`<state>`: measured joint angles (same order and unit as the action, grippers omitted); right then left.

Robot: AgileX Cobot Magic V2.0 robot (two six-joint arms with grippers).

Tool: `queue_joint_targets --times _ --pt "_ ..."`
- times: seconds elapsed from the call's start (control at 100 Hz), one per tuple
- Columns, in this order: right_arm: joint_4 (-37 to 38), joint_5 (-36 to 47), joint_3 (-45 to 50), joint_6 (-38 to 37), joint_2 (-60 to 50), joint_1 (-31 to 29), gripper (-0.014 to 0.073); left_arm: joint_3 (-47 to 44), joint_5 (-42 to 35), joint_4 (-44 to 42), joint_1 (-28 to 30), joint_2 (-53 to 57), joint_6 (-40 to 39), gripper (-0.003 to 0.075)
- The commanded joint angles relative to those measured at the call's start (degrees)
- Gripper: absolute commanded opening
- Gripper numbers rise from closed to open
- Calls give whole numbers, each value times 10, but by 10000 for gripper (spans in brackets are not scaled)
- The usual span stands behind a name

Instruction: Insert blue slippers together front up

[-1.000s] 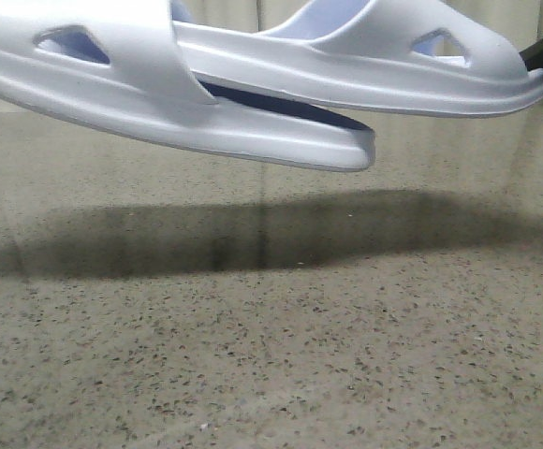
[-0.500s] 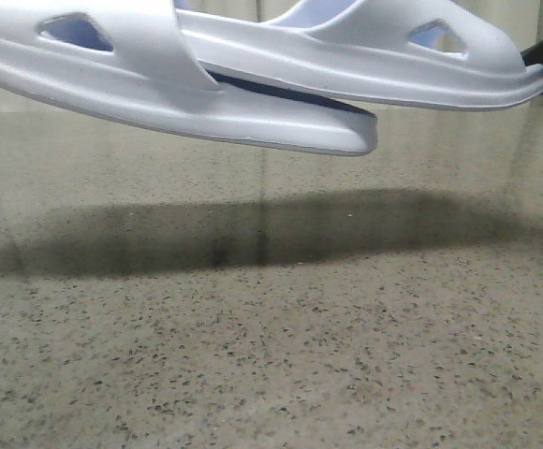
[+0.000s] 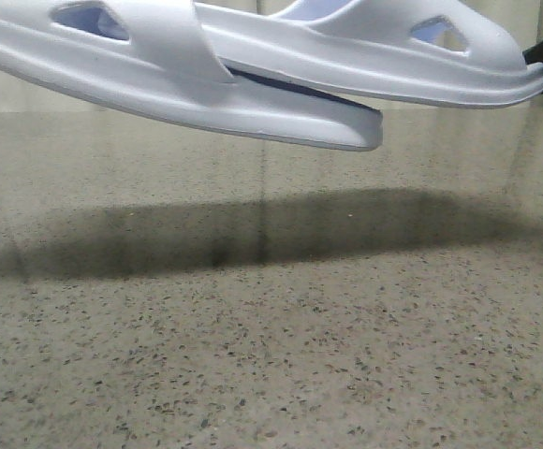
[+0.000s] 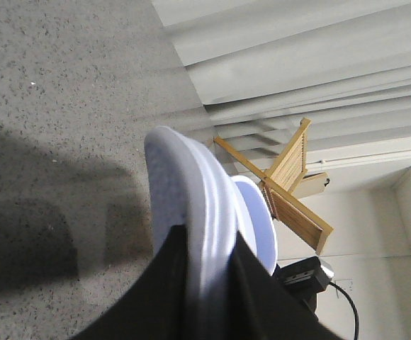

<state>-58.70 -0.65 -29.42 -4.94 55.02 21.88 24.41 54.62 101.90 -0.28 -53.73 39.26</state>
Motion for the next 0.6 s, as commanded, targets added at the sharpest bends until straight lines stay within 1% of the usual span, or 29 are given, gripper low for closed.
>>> queue_joint_targets --times 0.0,0.22,0.43,0.59 --pt "-5 2 -22 3 -3 5 -107 15 107 47 -5 3 -1 16" --pt "-5 1 -22 3 -3 5 -107 15 111 47 -5 3 -1 16" --pt "-5 -1 -22 3 -3 5 -107 15 70 47 -5 -5 0 16" --pt "-5 -5 -22 3 -3 5 -107 15 69 47 -5 -39 20 16"
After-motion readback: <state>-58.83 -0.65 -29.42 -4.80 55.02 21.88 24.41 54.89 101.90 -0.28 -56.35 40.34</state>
